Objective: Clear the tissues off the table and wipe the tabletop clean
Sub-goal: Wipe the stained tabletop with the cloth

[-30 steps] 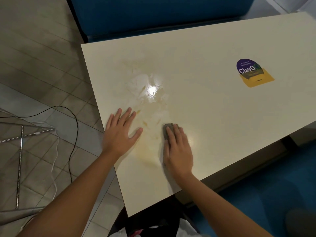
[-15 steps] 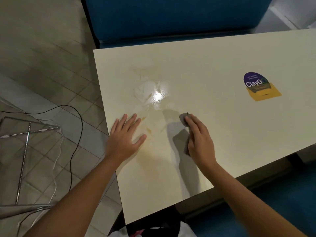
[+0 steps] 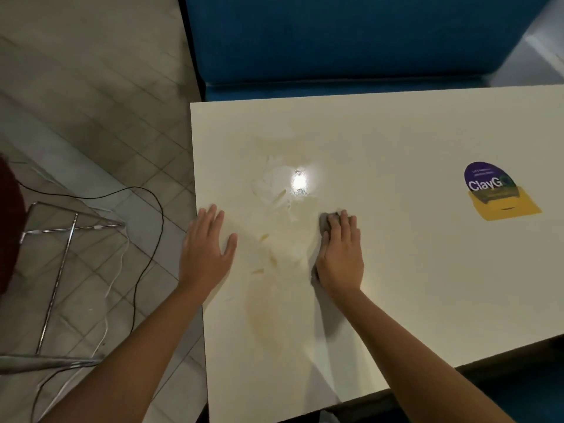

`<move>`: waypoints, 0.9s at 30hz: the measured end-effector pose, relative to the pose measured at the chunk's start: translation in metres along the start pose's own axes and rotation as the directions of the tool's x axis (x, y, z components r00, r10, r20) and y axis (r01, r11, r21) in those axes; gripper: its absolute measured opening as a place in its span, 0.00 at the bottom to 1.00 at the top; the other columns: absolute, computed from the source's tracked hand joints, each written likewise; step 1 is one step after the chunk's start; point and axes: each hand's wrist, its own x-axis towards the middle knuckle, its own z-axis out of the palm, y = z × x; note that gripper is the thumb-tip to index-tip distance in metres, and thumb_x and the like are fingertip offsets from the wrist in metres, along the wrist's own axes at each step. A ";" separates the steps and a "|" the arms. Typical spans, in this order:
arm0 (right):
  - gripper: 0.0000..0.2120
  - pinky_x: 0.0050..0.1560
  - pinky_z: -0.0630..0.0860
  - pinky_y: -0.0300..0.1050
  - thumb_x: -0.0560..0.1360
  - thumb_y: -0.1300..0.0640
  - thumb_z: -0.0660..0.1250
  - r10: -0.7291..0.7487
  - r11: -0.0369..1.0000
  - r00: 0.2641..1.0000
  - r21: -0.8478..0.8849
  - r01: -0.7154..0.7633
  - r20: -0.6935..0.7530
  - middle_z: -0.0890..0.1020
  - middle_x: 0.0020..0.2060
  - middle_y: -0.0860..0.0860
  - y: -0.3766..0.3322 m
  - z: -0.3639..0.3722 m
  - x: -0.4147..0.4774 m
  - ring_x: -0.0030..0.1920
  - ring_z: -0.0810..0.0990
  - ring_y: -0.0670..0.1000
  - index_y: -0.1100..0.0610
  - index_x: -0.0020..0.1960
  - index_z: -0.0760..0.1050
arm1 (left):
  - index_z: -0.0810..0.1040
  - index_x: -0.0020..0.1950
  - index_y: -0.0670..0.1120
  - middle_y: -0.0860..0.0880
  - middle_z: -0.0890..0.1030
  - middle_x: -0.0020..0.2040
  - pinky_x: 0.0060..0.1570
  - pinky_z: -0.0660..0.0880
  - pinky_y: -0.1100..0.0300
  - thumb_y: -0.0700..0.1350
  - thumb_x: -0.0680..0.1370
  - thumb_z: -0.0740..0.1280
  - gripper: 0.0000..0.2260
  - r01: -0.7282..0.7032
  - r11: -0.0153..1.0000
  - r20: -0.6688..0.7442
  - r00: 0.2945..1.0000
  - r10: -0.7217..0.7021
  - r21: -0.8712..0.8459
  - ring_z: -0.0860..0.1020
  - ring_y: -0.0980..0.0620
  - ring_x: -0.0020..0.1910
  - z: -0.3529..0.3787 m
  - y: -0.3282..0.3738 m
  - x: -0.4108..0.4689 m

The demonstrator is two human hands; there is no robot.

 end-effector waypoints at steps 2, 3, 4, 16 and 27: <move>0.23 0.73 0.51 0.47 0.78 0.57 0.46 -0.069 0.997 0.998 0.017 0.069 0.007 0.63 0.72 0.58 -0.021 0.006 0.001 0.74 0.55 0.58 0.61 0.71 0.63 | 0.60 0.74 0.42 0.46 0.57 0.76 0.72 0.49 0.53 0.62 0.74 0.43 0.35 0.008 1.000 0.019 1.000 -0.008 0.013 0.51 0.48 0.76 0.001 0.002 -0.001; 0.22 0.71 0.54 0.48 0.77 0.58 0.49 -0.160 0.987 0.987 0.020 0.160 0.009 0.67 0.69 0.59 -0.029 0.007 -0.001 0.71 0.59 0.59 0.62 0.68 0.66 | 0.60 0.74 0.42 0.46 0.56 0.76 0.72 0.49 0.53 0.62 0.75 0.44 0.35 0.004 1.000 0.015 1.000 -0.004 0.019 0.51 0.48 0.76 0.002 0.003 -0.002; 0.21 0.69 0.57 0.48 0.76 0.58 0.52 -0.256 0.967 0.966 0.015 0.256 0.024 0.71 0.66 0.60 -0.032 0.008 -0.004 0.69 0.63 0.59 0.63 0.66 0.68 | 0.60 0.74 0.41 0.46 0.56 0.76 0.72 0.48 0.54 0.62 0.75 0.44 0.34 -0.001 1.000 0.005 1.000 0.001 0.022 0.51 0.48 0.76 0.003 0.004 -0.004; 0.23 0.72 0.52 0.40 0.80 0.52 0.46 -0.264 0.964 0.962 0.028 0.263 0.065 0.62 0.73 0.52 0.036 -0.018 0.062 0.74 0.56 0.51 0.56 0.72 0.63 | 0.62 0.73 0.40 0.44 0.60 0.75 0.72 0.52 0.54 0.62 0.78 0.46 0.32 -0.004 1.000 -0.053 0.999 0.006 0.027 0.54 0.47 0.75 0.011 0.001 -0.003; 0.22 0.70 0.61 0.48 0.77 0.57 0.50 -0.558 0.822 0.802 0.007 0.570 0.212 0.72 0.66 0.59 -0.028 0.008 0.042 0.68 0.68 0.59 0.61 0.68 0.68 | 0.62 0.73 0.42 0.47 0.60 0.75 0.71 0.56 0.55 0.58 0.78 0.50 0.30 0.024 1.000 -0.070 0.997 -0.024 0.008 0.53 0.52 0.75 0.012 0.003 -0.005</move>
